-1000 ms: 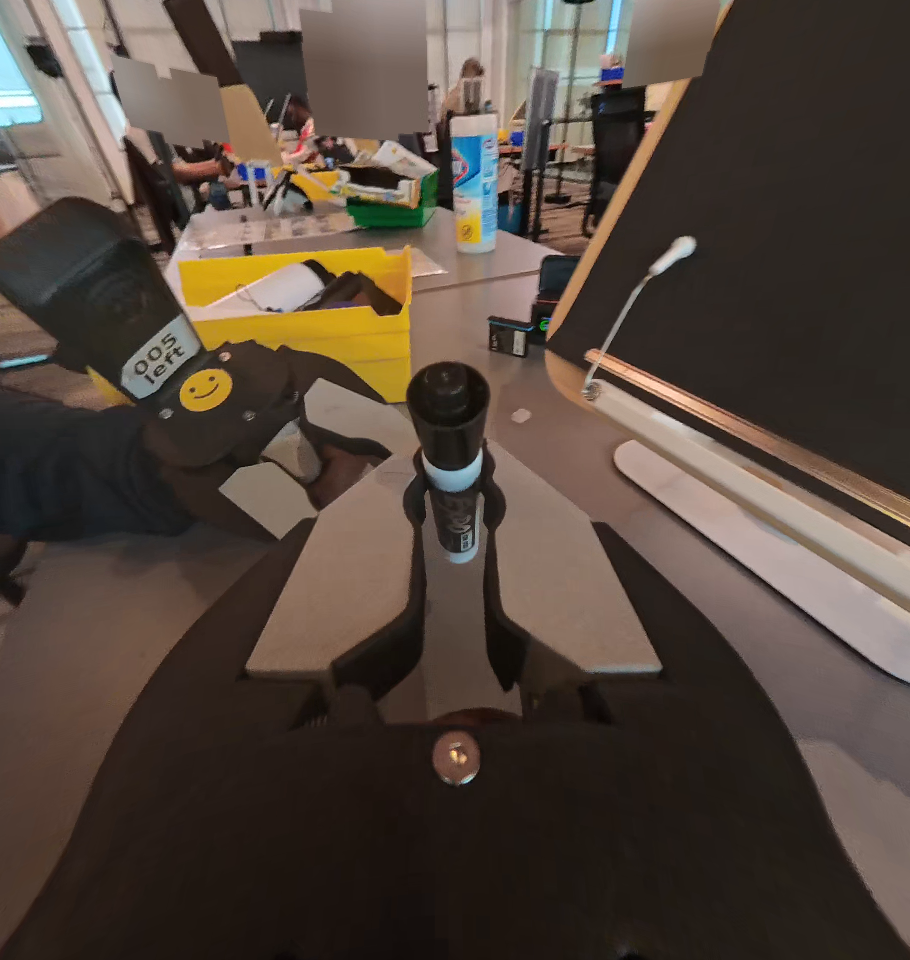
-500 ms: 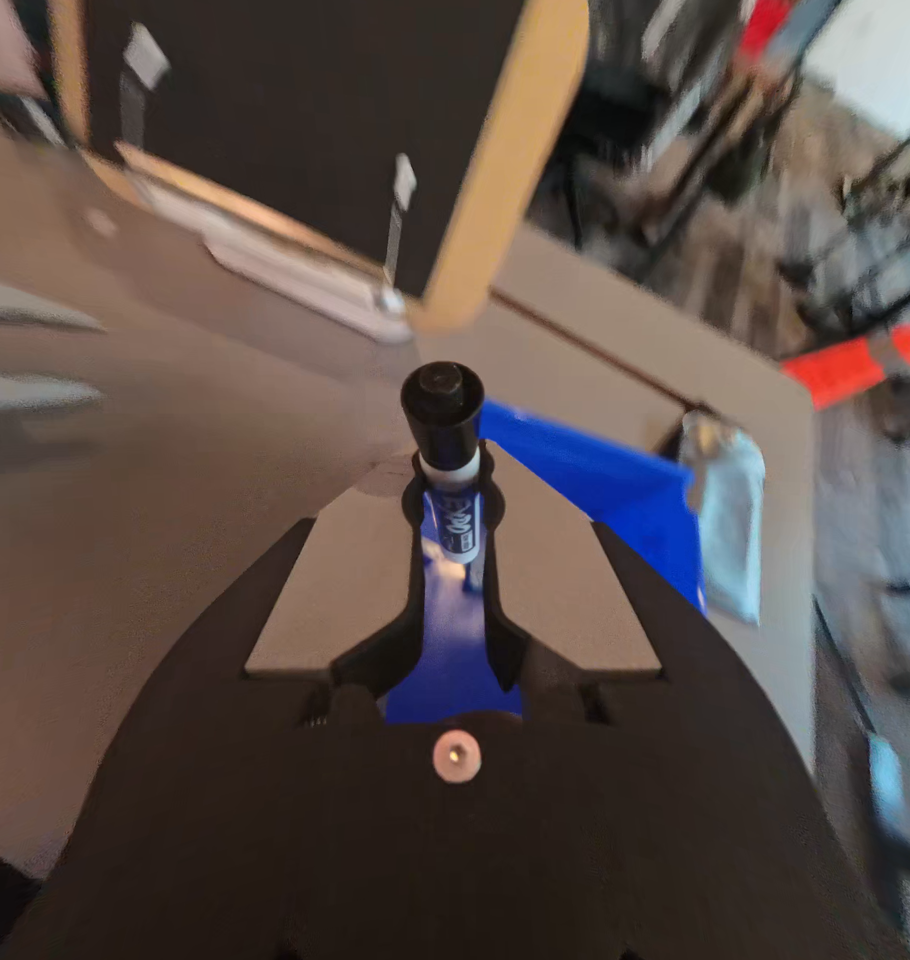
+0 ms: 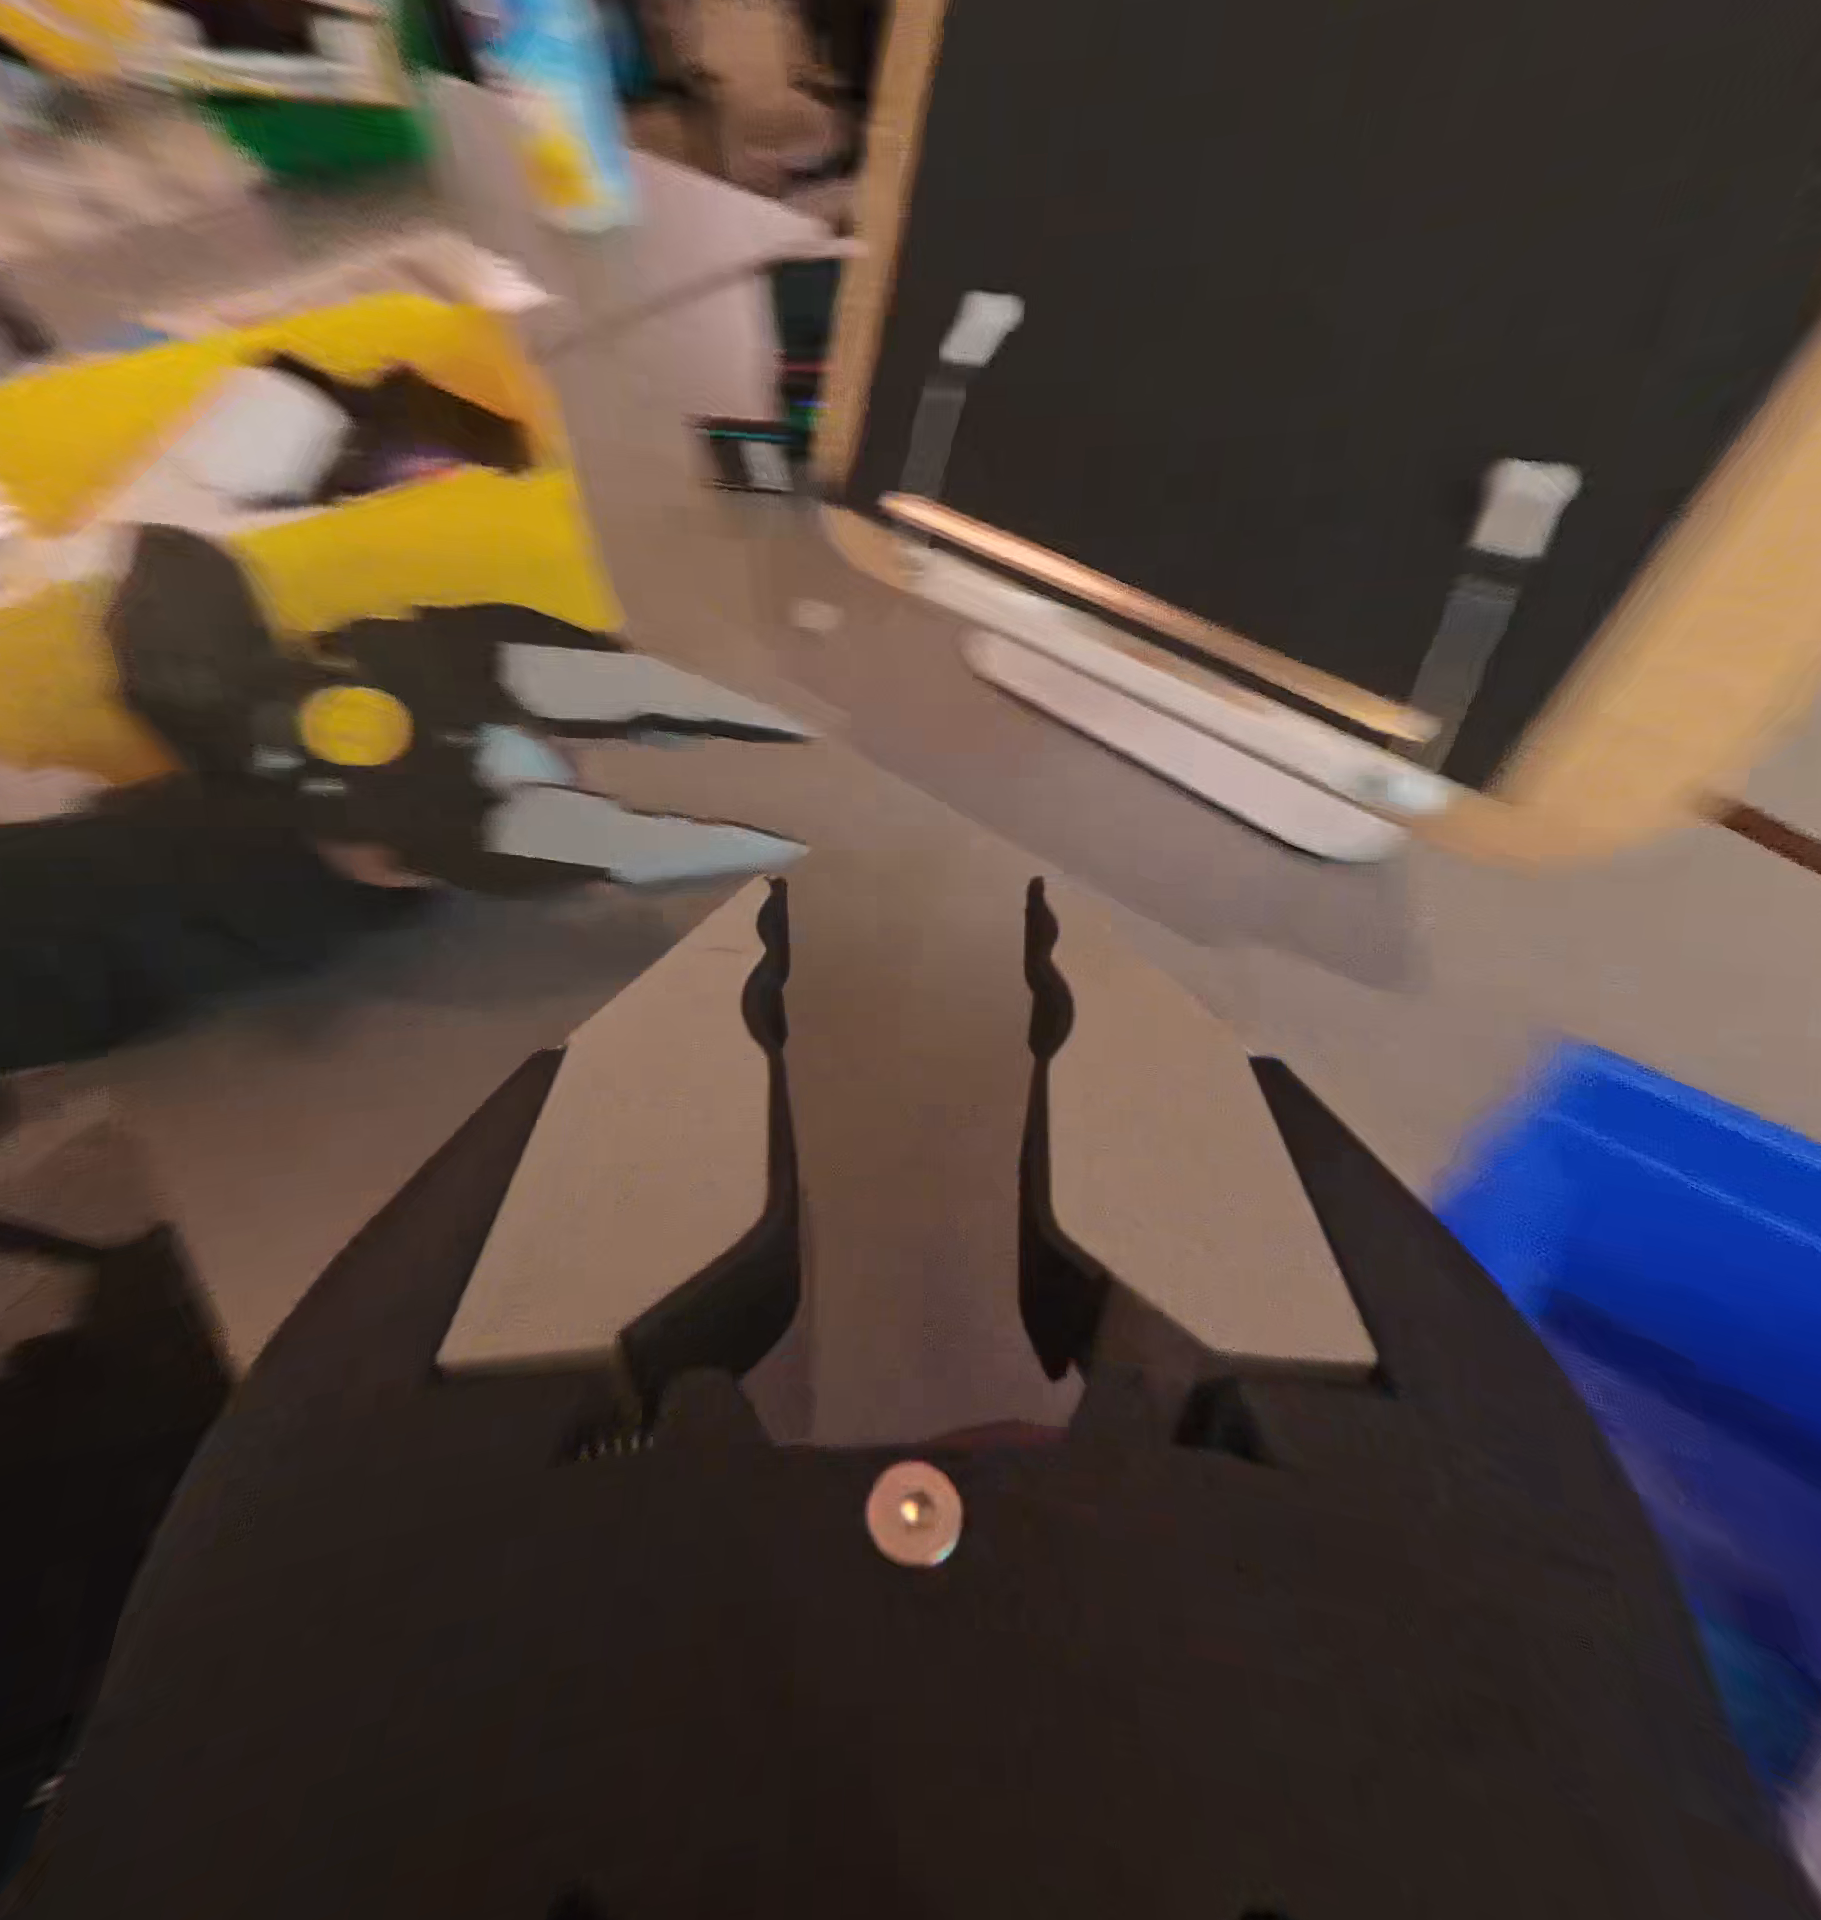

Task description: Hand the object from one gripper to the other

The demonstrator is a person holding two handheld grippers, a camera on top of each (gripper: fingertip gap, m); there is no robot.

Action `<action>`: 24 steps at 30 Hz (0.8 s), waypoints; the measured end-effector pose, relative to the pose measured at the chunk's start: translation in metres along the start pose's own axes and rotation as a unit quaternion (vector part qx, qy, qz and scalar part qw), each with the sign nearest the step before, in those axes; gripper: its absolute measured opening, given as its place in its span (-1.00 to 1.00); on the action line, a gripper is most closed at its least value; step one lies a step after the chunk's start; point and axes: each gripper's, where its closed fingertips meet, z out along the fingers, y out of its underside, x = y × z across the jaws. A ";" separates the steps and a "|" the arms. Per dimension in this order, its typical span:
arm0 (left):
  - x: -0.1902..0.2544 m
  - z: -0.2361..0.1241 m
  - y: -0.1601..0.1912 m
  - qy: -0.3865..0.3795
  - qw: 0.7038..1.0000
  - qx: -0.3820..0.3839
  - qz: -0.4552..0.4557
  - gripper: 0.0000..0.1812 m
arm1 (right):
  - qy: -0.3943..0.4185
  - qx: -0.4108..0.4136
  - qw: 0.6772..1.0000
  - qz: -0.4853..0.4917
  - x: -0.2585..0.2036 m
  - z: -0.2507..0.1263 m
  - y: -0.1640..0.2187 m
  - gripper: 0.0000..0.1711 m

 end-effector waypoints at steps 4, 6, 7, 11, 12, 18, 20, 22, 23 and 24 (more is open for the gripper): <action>-0.008 -0.002 0.011 -0.012 0.999 -0.033 -0.025 -0.59 | -0.047 -0.050 0.997 -0.046 -0.032 0.086 0.027 -0.36; -0.013 -0.006 0.015 -0.026 0.998 -0.040 -0.038 -0.57 | -0.011 -0.040 0.997 -0.064 -0.012 0.117 0.037 -0.40; -0.015 -0.009 0.016 -0.030 0.998 -0.041 -0.048 -0.57 | 0.002 -0.031 0.997 -0.069 -0.003 0.126 0.040 -0.40; -0.018 -0.022 0.026 -0.036 0.993 -0.066 -0.094 -0.52 | 0.006 -0.007 0.997 -0.079 0.009 0.135 0.048 -0.45; -0.017 -0.025 0.028 -0.037 0.992 -0.073 -0.101 -0.51 | -0.004 -0.009 0.997 -0.072 0.007 0.135 0.052 -0.44; -0.014 -0.023 0.038 -0.045 0.990 -0.110 -0.082 -0.55 | -0.018 -0.012 0.996 -0.090 -0.008 0.137 0.051 -0.37; -0.013 -0.018 0.046 -0.040 0.986 -0.138 -0.089 -0.55 | -0.023 -0.017 0.995 -0.094 -0.013 0.138 0.054 -0.37; -0.015 -0.018 0.048 -0.049 0.985 -0.143 -0.085 -0.56 | -0.033 -0.017 0.995 -0.090 -0.017 0.139 0.055 -0.36; -0.017 -0.019 0.046 -0.059 0.986 -0.136 -0.080 -0.60 | -0.036 -0.015 0.995 -0.090 -0.017 0.139 0.056 -0.35; -0.018 -0.021 0.043 -0.070 0.986 -0.129 -0.075 -0.64 | -0.044 -0.009 0.995 -0.090 -0.019 0.138 0.055 -0.34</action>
